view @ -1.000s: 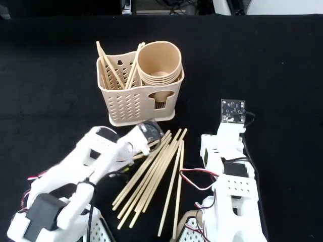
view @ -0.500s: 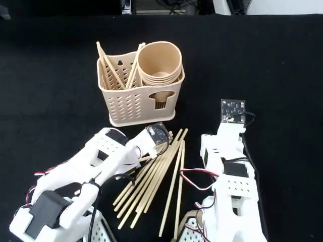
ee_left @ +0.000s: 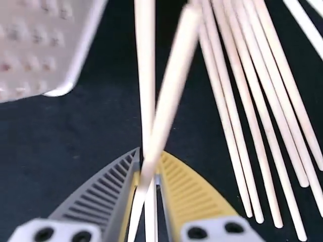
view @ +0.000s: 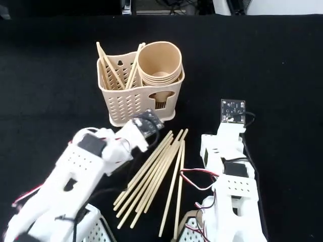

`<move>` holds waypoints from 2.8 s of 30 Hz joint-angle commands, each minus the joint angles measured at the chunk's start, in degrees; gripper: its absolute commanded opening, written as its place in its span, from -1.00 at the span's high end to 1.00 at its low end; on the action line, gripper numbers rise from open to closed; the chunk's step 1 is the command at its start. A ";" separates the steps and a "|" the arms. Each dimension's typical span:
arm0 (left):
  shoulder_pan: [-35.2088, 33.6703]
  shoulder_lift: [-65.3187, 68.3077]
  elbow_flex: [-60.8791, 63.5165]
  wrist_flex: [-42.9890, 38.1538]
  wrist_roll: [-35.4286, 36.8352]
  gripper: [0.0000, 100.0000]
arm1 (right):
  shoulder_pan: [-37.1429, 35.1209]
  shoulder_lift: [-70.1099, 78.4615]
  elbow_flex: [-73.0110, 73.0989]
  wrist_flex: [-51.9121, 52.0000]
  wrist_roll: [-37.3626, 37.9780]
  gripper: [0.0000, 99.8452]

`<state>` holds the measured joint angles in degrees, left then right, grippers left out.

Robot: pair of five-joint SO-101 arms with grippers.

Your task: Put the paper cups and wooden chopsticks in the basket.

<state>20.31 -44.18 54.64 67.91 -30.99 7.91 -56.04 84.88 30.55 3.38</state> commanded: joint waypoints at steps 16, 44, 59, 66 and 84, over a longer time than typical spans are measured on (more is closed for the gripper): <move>12.00 -19.16 -1.01 -8.97 7.38 0.94 | -0.53 -0.66 -0.40 -1.23 -0.53 0.75; 9.54 -19.60 -16.75 -34.73 12.40 0.94 | -0.26 -0.66 -0.57 -1.32 -0.62 0.75; -10.07 -10.37 -16.84 -57.41 31.12 0.94 | -0.26 -0.66 -0.57 -1.32 -0.62 0.75; -10.42 -1.58 -16.92 -57.67 31.30 0.94 | -0.26 -0.66 -0.57 -1.32 -0.53 0.75; -10.24 0.53 -15.08 -50.11 31.38 0.64 | -0.26 -0.66 -0.57 -1.32 -0.35 0.75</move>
<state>10.37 -42.95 43.03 14.20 0.04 7.91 -56.04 84.88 30.55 3.21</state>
